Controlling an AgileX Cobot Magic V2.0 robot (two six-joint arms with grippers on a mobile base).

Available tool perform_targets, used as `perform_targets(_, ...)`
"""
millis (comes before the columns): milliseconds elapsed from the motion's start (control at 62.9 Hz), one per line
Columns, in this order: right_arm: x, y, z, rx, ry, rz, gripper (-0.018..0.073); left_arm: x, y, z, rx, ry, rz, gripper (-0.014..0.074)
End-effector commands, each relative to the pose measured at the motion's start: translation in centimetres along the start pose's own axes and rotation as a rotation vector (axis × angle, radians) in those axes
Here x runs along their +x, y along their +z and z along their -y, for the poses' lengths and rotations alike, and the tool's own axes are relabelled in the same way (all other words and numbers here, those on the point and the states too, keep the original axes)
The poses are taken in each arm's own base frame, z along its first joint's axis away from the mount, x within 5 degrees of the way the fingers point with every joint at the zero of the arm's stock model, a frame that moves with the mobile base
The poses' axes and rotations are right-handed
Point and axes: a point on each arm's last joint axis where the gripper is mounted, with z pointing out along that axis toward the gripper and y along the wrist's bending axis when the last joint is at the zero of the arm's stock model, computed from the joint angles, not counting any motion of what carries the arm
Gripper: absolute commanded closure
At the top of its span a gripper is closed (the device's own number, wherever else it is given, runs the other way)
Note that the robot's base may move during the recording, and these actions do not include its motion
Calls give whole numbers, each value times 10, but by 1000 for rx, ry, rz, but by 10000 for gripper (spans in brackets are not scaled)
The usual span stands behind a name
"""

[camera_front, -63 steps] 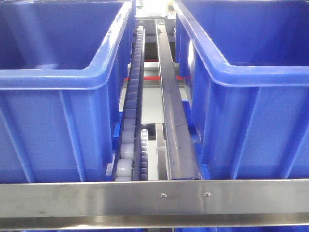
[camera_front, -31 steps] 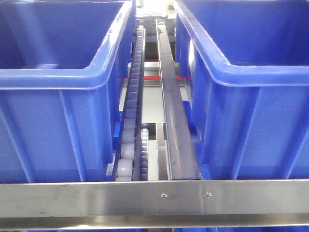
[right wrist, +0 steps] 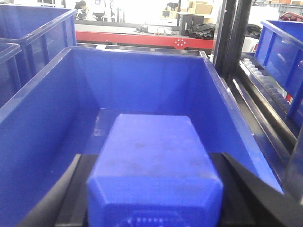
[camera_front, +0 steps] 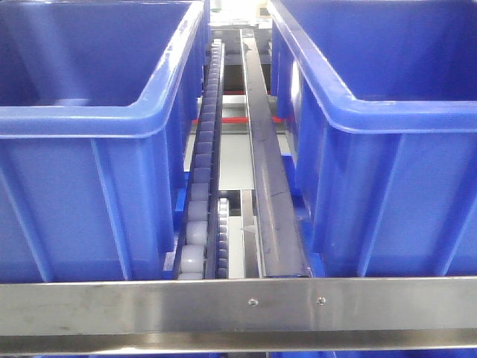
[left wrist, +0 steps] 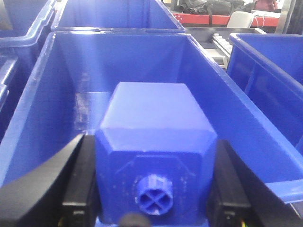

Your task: Pick and sort blue part to right shelf

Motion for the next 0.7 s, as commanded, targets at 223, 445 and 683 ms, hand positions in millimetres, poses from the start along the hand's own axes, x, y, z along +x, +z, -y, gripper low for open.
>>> perform_targets(223, -19, 1, -1, -16, 14, 107, 145, -19, 1, -1, -11, -27, 128, 322)
perform_targets(445, -35, 16, -5, -57, 15, 63, 145, -29, 23, -3, 11, 34, 127, 322)
perform_targets(683, -37, 47, -6, -57, 12, -40, 145, -27, 58, -3, 43, 0, 6, 323)
